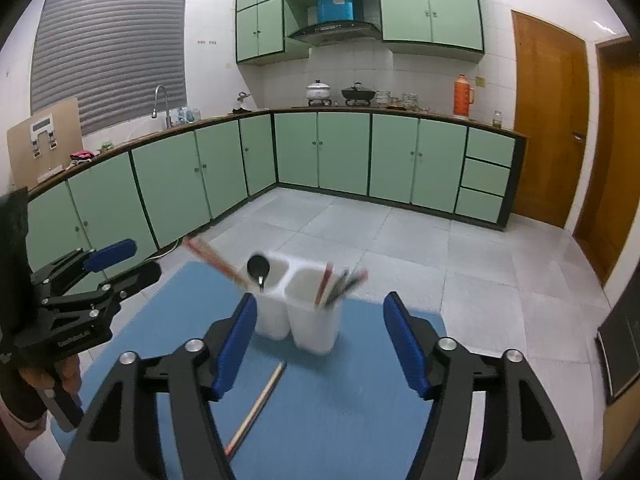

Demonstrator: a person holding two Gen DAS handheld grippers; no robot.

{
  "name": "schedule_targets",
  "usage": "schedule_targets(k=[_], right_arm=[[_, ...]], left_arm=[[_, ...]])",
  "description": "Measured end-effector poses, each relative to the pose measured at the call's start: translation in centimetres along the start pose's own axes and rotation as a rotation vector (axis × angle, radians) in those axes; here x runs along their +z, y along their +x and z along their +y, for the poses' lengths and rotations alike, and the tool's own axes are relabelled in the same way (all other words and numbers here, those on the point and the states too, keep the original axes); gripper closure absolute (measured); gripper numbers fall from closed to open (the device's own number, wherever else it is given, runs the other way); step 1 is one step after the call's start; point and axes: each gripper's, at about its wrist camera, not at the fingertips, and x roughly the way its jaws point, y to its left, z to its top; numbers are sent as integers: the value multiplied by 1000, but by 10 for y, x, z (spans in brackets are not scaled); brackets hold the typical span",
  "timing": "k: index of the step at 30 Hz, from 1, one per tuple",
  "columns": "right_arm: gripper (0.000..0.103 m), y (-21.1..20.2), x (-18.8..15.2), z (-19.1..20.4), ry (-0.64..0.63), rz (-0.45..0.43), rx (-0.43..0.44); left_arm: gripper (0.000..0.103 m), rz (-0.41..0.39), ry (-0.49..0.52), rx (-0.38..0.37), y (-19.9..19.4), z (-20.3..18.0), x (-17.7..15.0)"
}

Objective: Organize utensils
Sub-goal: 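Move both tools back over the last two chopsticks on the mat, then grasp the black chopstick with the right tool while the left grasps the red-patterned one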

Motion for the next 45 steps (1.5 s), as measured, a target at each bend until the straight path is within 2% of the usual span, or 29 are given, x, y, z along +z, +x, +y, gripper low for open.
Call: schedule_targets(k=[3, 9, 12, 15, 18, 28, 33, 45], right_arm=[[34, -5, -40, 4, 49, 41, 0], [34, 19, -133, 15, 200, 208, 43], [34, 29, -170, 30, 210, 277, 45], [33, 36, -191, 47, 190, 319, 49], [29, 38, -198, 60, 165, 329, 44], [29, 49, -206, 83, 116, 348, 39], [29, 51, -207, 93, 67, 342, 3], [30, 46, -207, 85, 36, 340, -84]], left_arm=[[34, 85, -22, -8, -6, 6, -38], [29, 293, -63, 22, 3, 26, -119], [23, 347, -71, 35, 5, 37, -142], [17, 377, -74, 60, 1, 39, -164], [15, 403, -78, 69, 2, 40, -175], [14, 423, -89, 74, 2, 43, -186], [14, 425, -101, 72, 3, 42, -189], [14, 418, -117, 68, 0, 43, -189]])
